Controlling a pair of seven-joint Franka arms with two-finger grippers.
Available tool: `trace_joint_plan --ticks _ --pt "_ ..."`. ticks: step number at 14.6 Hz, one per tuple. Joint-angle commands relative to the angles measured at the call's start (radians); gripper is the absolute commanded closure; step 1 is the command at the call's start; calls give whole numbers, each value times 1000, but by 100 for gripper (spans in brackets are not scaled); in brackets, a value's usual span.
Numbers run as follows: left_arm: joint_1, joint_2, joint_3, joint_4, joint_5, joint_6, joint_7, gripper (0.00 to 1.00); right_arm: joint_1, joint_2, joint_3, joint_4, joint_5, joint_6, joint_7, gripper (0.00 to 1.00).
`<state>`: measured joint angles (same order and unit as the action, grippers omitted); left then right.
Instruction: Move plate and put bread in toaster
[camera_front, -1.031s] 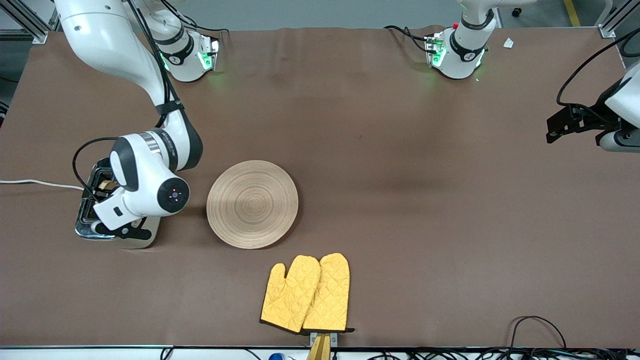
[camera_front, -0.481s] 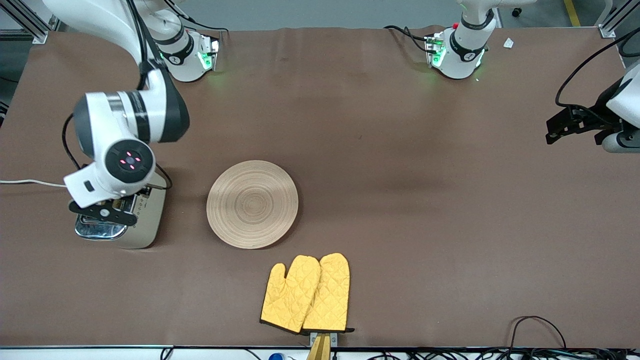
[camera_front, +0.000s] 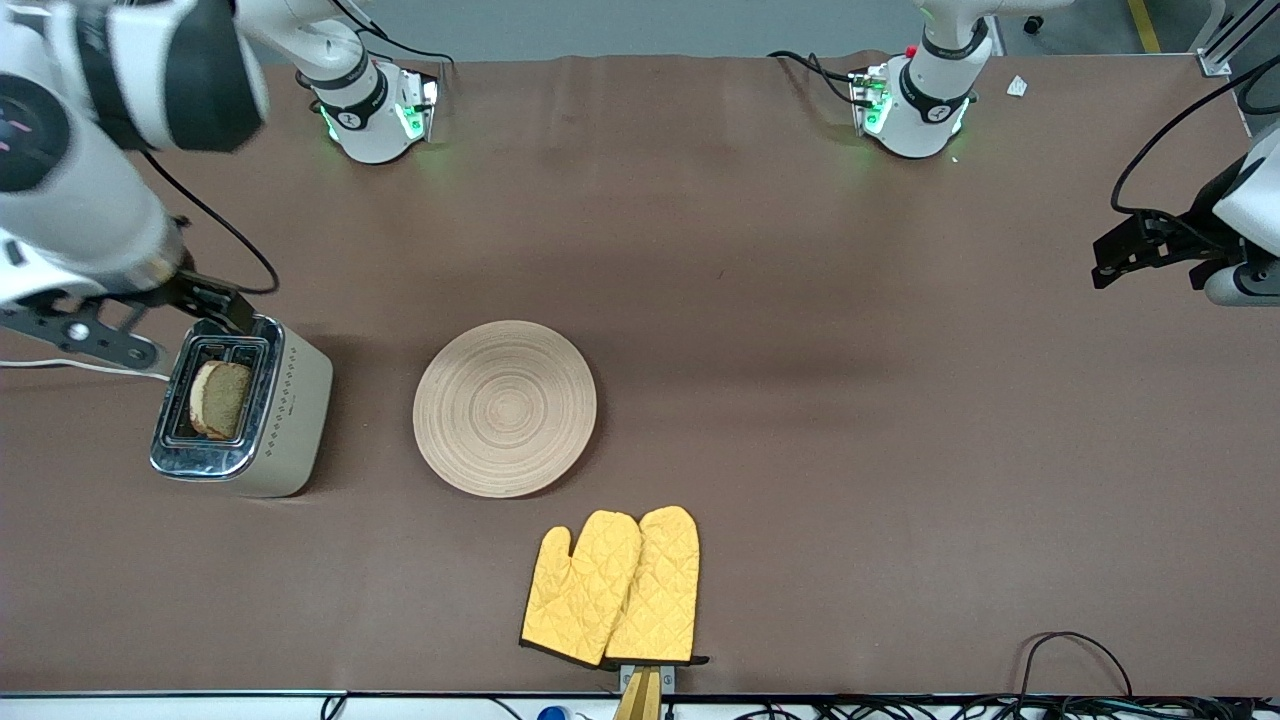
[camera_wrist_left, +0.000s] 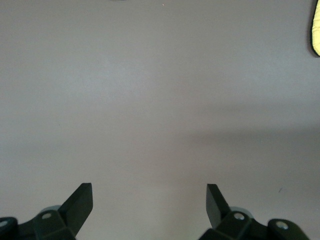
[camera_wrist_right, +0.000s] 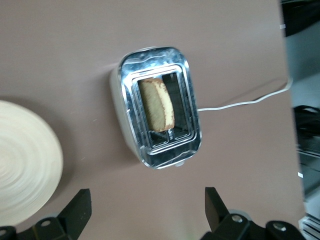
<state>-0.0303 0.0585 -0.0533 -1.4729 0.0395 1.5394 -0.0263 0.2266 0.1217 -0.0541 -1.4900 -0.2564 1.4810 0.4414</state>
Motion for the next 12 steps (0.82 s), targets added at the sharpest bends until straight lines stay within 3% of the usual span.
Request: trace_joint_plan --ticks 1,7,12 --pt "-2 0 3 6 -9 -2 -9 0 -81 -65 7 -36 121 21 -122 0" --pt "-2 1 4 6 -4 -2 -9 0 -186 -112 5 -36 267 8 -321 0" --pt "-2 1 4 8 -1 -2 -9 0 -250 -123 5 -38 308 -4 -451 0"
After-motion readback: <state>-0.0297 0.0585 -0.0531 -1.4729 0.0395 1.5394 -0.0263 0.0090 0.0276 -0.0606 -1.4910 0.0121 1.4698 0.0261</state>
